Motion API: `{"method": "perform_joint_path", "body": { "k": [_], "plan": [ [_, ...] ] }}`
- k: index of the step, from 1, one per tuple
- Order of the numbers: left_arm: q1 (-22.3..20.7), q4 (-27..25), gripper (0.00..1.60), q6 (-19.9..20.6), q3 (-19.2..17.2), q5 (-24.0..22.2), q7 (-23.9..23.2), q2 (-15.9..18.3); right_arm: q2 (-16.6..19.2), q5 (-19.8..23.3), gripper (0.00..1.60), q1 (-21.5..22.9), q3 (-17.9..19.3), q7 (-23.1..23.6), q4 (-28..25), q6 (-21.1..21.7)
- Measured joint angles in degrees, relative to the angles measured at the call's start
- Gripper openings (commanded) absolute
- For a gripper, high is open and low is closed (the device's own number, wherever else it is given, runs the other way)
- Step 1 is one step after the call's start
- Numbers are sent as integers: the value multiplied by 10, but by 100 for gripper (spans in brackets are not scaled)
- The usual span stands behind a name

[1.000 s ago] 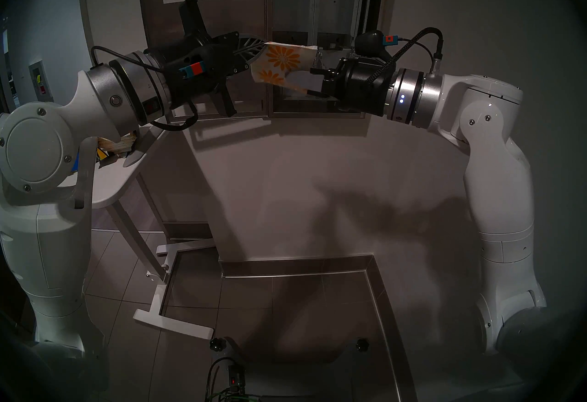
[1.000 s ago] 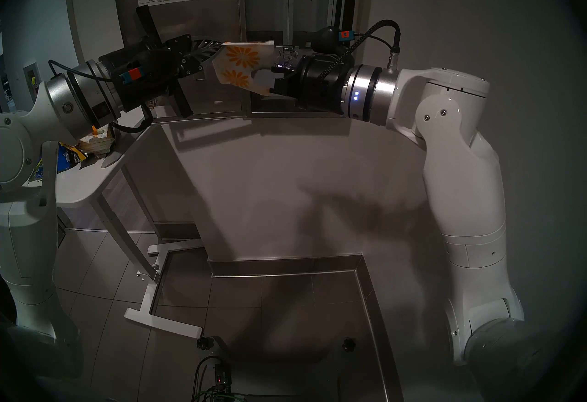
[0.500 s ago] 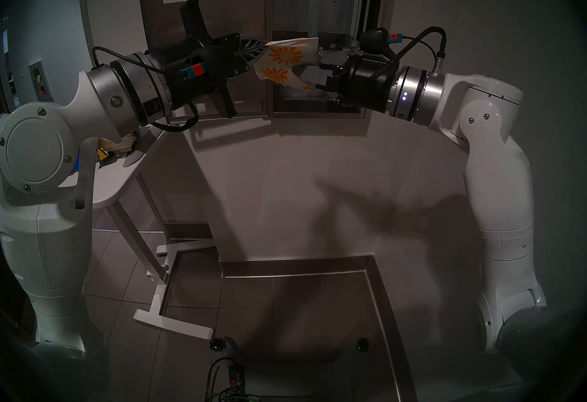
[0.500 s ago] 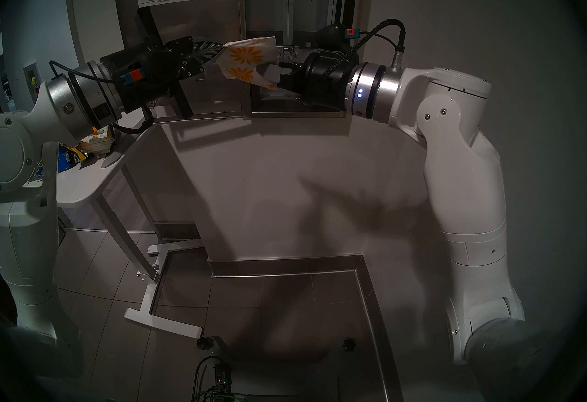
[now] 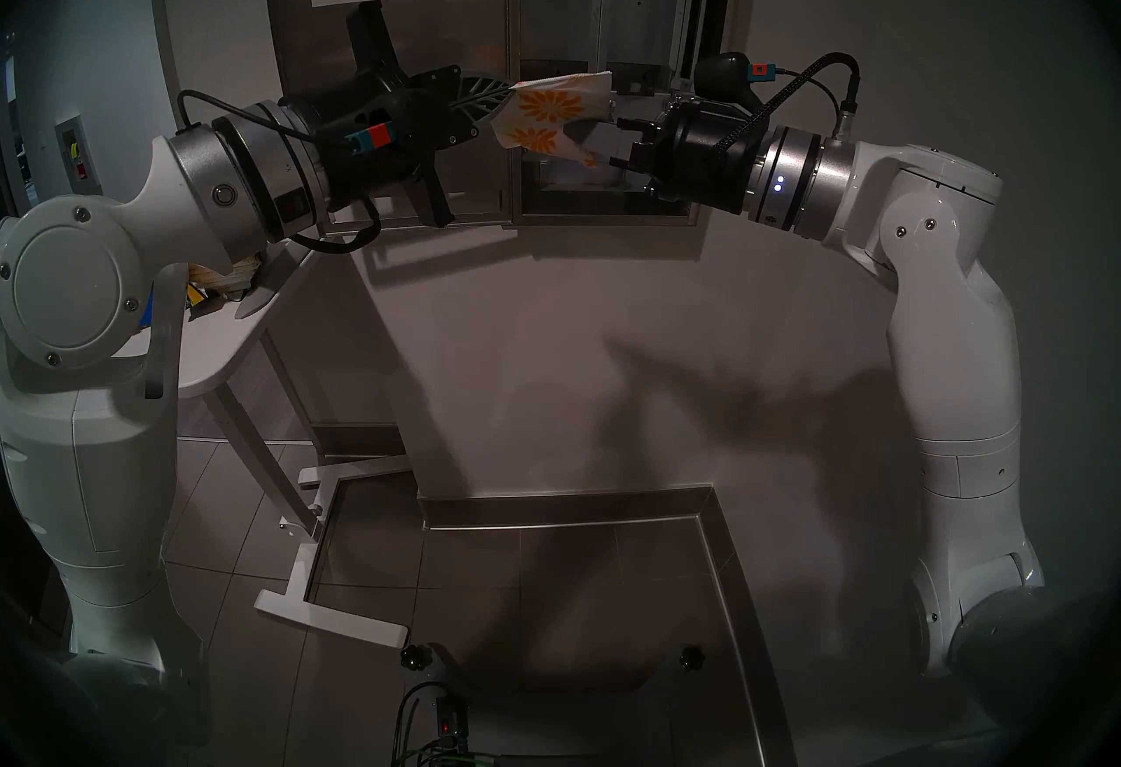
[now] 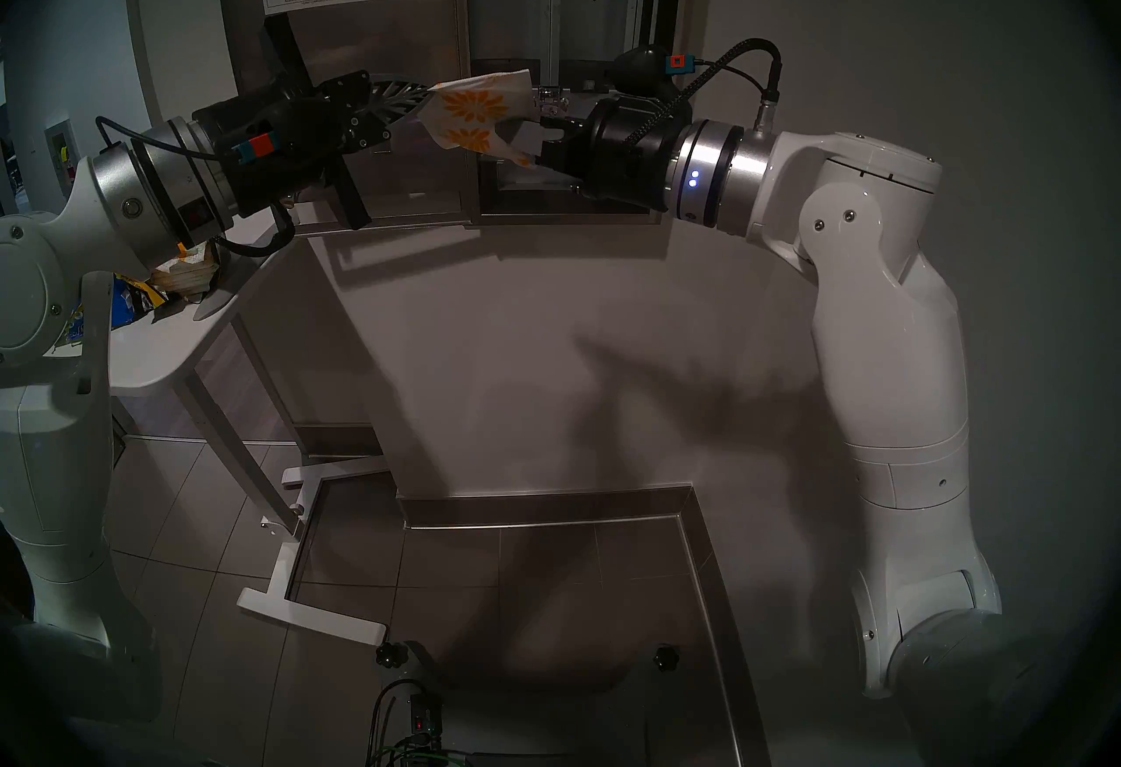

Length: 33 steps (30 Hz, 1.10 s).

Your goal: Open the dispenser door, put the pads inside, close the door

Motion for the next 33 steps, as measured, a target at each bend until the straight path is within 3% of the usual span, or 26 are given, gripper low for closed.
{"method": "perform_joint_path", "body": {
  "k": [19, 26, 33],
  "plan": [
    [9, 0, 160, 2, -31, -4, -6, -5, -1, -44, 0, -24, 13, -35, -9, -24],
    [16, 0, 160, -13, -46, -15, -11, -6, 22, -109, 0, -36, 5, -47, -24, -62],
    [34, 0, 160, -28, -64, -26, -17, -9, 52, -205, 0, -48, -28, -63, -40, -120]
  ]
}}
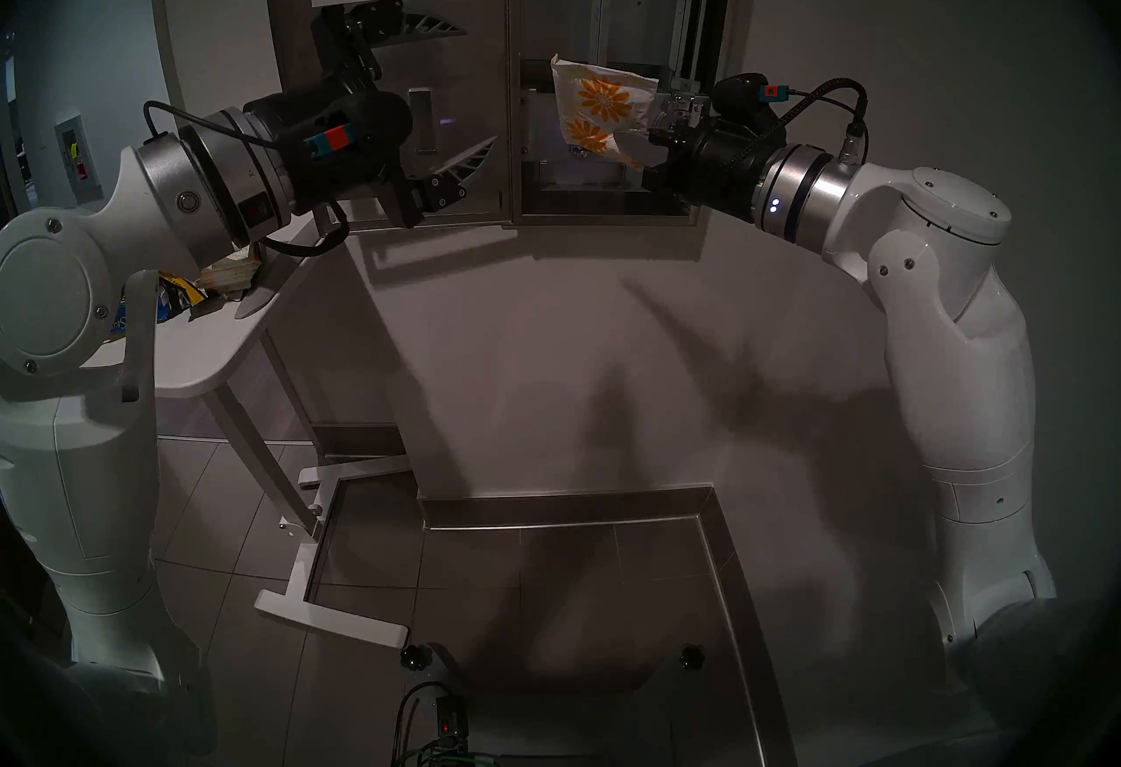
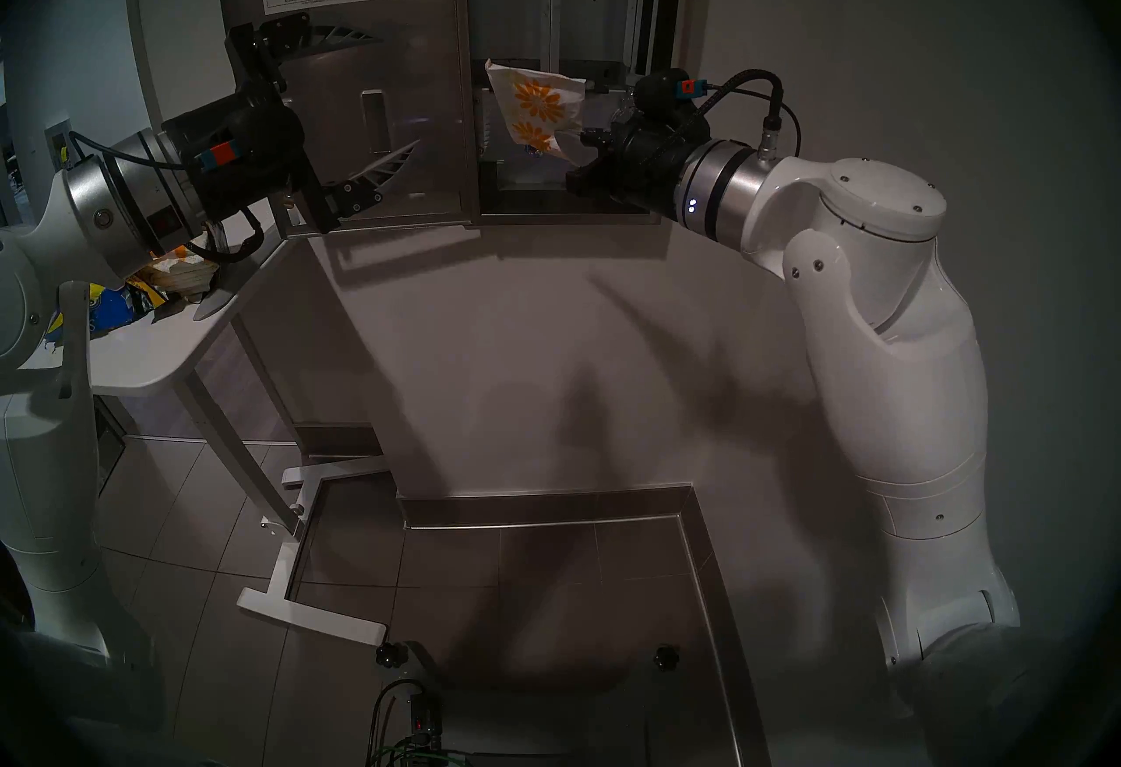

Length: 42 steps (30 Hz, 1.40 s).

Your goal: Open the dispenser door, put the pads inside, close the door

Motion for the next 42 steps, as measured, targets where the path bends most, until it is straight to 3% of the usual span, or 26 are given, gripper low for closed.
{"method": "perform_joint_path", "body": {
  "k": [10, 25, 34, 42],
  "plan": [
    [34, 0, 160, -26, -36, -23, -11, -7, 27, -120, 0, -9, -39, -32, -2, -73],
    [126, 0, 160, -55, -143, -77, -67, -36, 51, -262, 0, 0, -93, -79, 46, -157],
    [174, 0, 160, -52, -177, -117, -92, -71, 49, -310, 0, 18, -110, -100, 73, -185],
    [206, 1, 160, -2, -188, -144, -87, -117, 40, -340, 0, 36, -116, -115, 84, -207]
  ]
}}
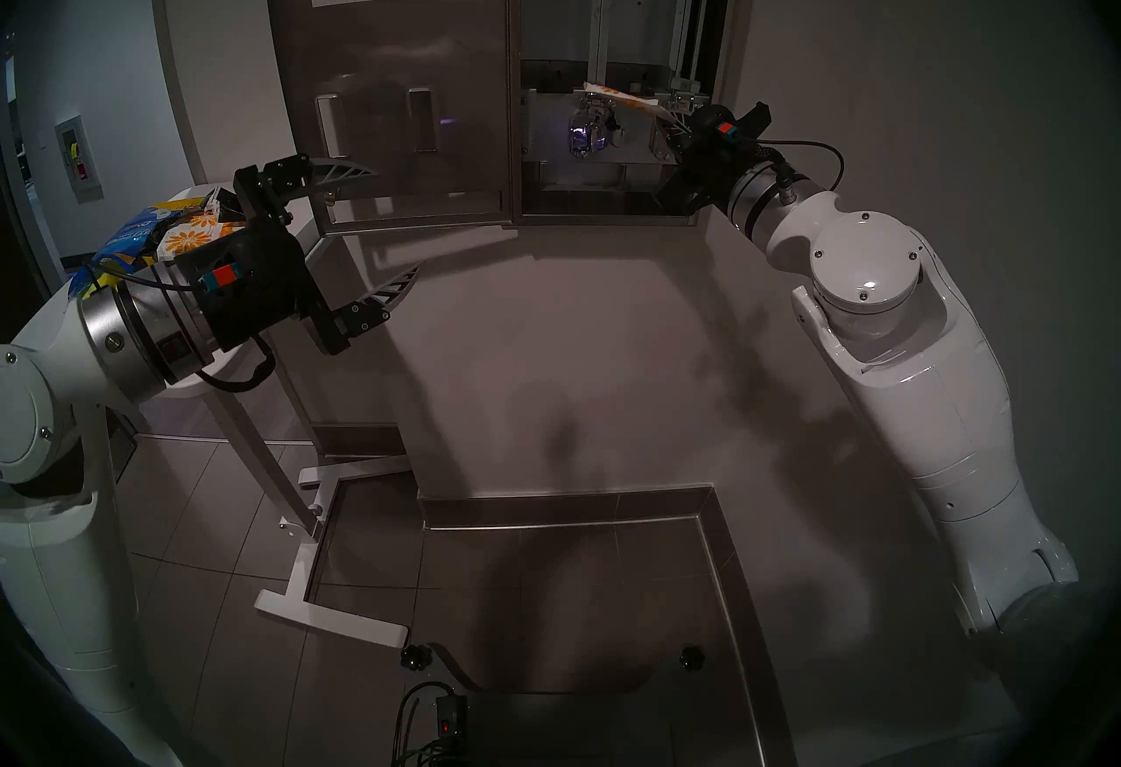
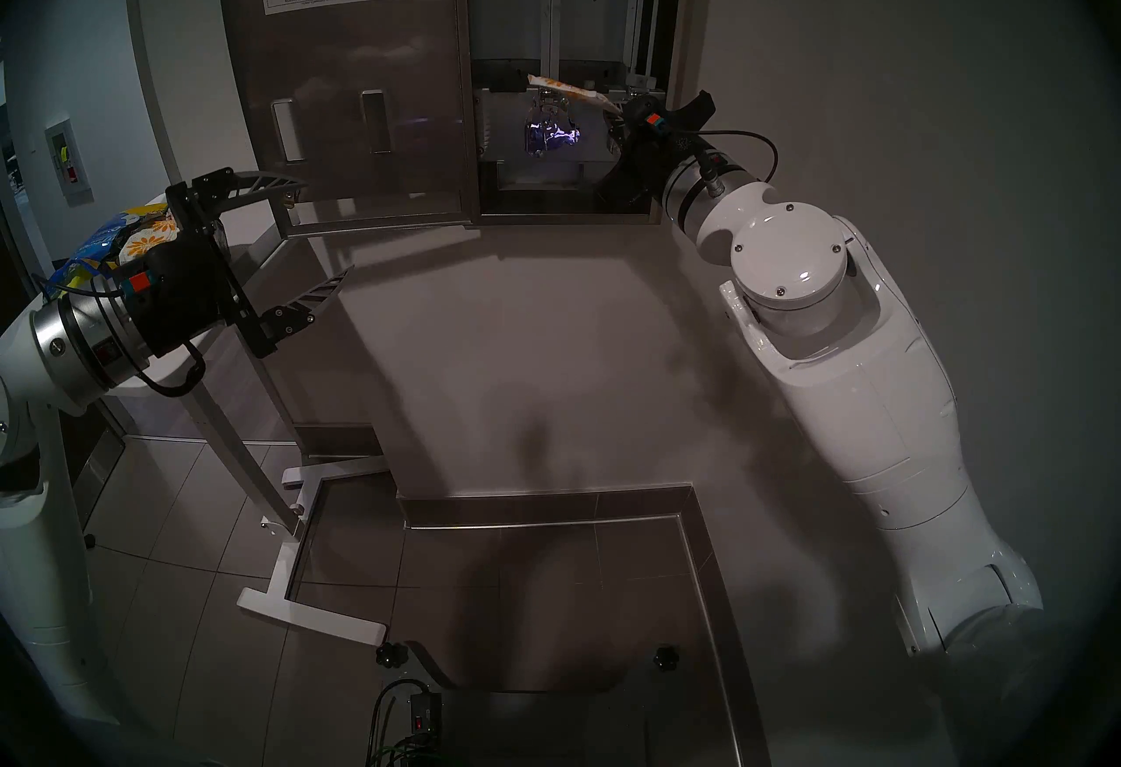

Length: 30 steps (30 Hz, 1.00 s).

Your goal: Open the dispenser door, put the pads inside, close the door

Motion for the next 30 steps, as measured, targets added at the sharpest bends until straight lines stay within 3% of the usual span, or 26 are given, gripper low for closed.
{"method": "perform_joint_path", "body": {
  "k": [13, 30],
  "plan": [
    [29, 1, 160, 7, -3, -31, -1, -39, -5, -41, 0, 23, -1, -18, 27, -27],
    [37, 1, 160, -10, -16, -41, -2, -57, 0, -114, 0, 39, -21, -40, 57, -53]
  ]
}}
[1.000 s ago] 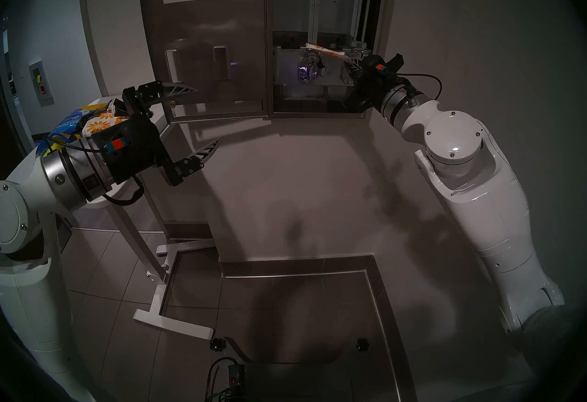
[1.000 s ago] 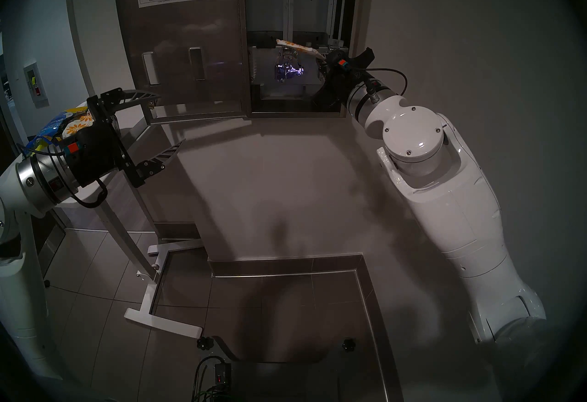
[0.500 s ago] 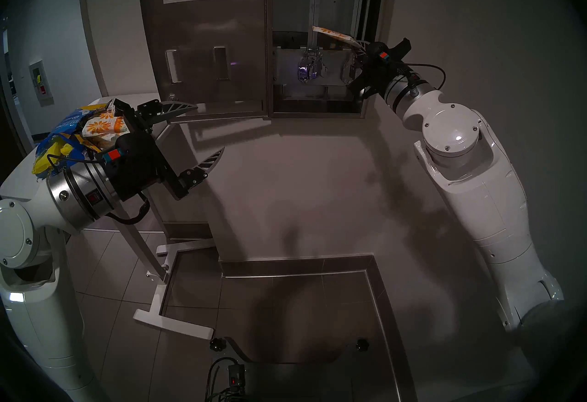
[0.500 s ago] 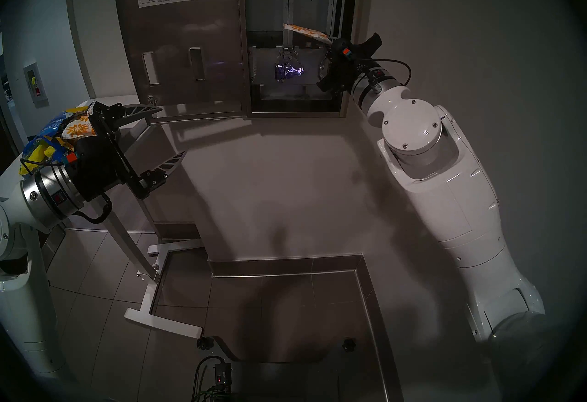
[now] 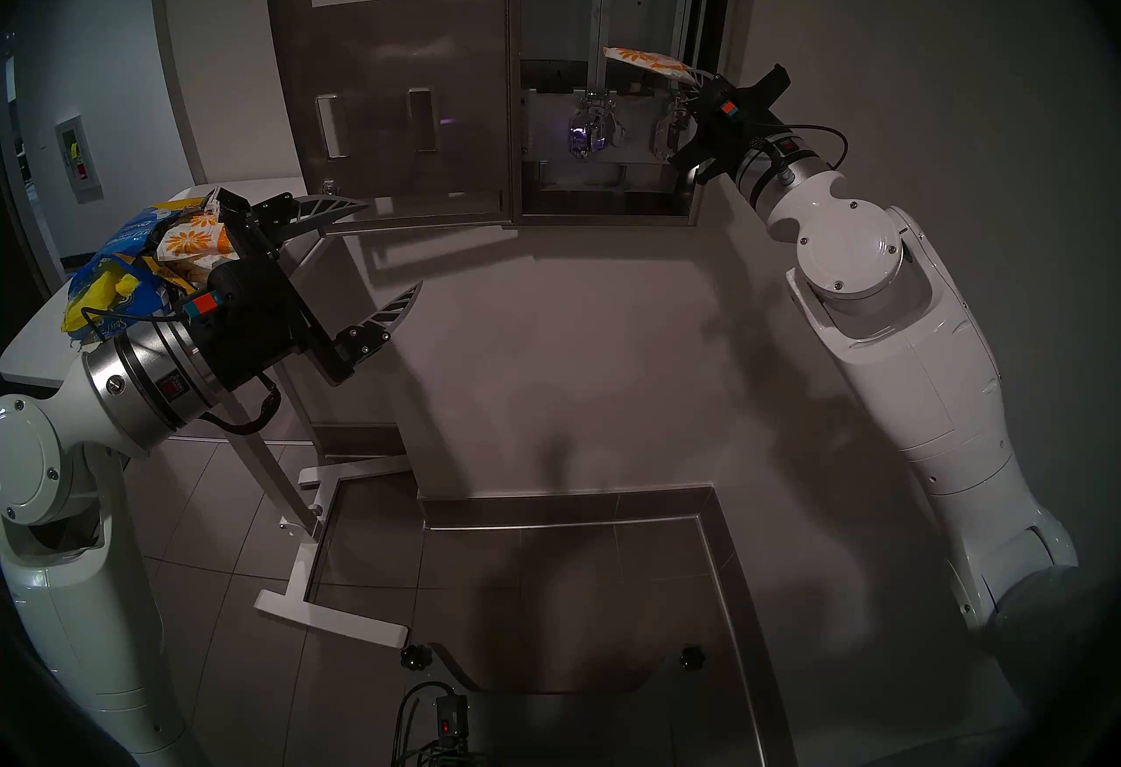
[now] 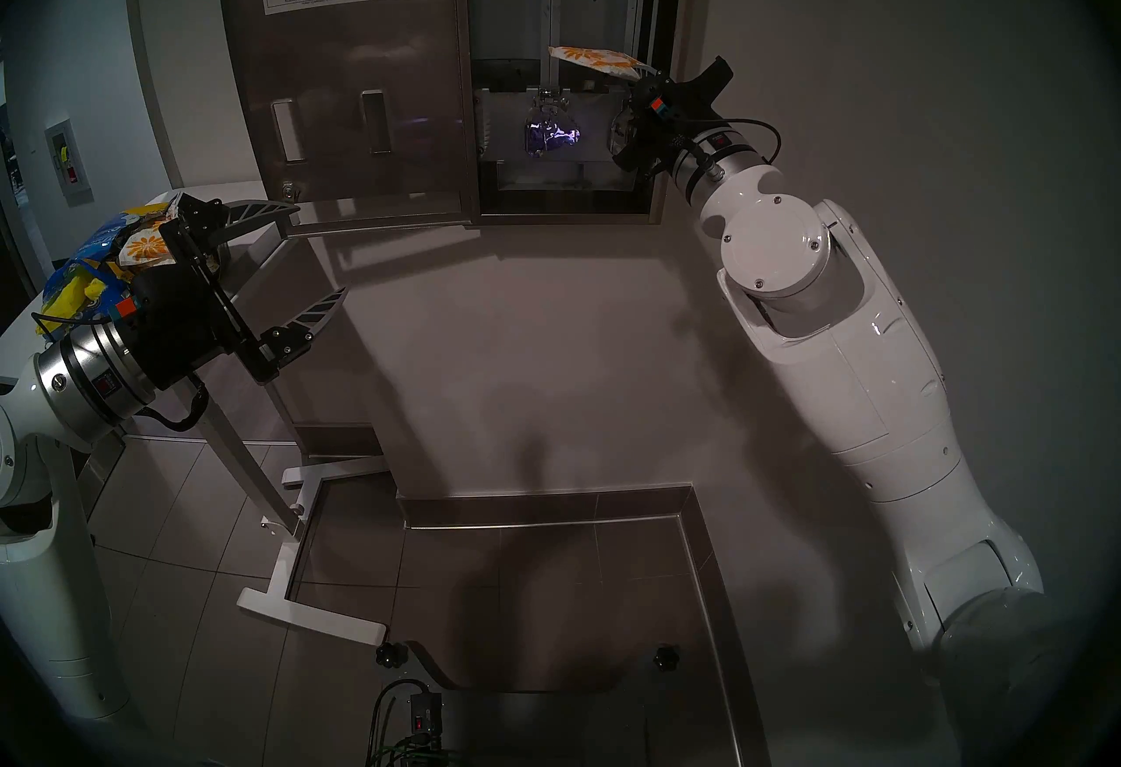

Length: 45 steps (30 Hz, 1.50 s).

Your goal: Open the dispenser door, put the pads inside, close the door

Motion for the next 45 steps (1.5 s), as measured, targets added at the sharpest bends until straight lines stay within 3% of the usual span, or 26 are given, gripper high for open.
{"method": "perform_joint_path", "body": {
  "k": [12, 27, 45],
  "plan": [
    [1, 0, 160, -8, -3, -2, -2, -8, -11, -35, 0, 13, -18, -11, 30, -1],
    [1, 0, 160, -14, -5, -2, -6, -16, -64, -66, 0, 33, -53, -36, 67, 61],
    [1, 0, 160, -18, -6, -2, -9, -21, -110, -99, 0, 57, -64, -72, 91, 107]
  ]
}}
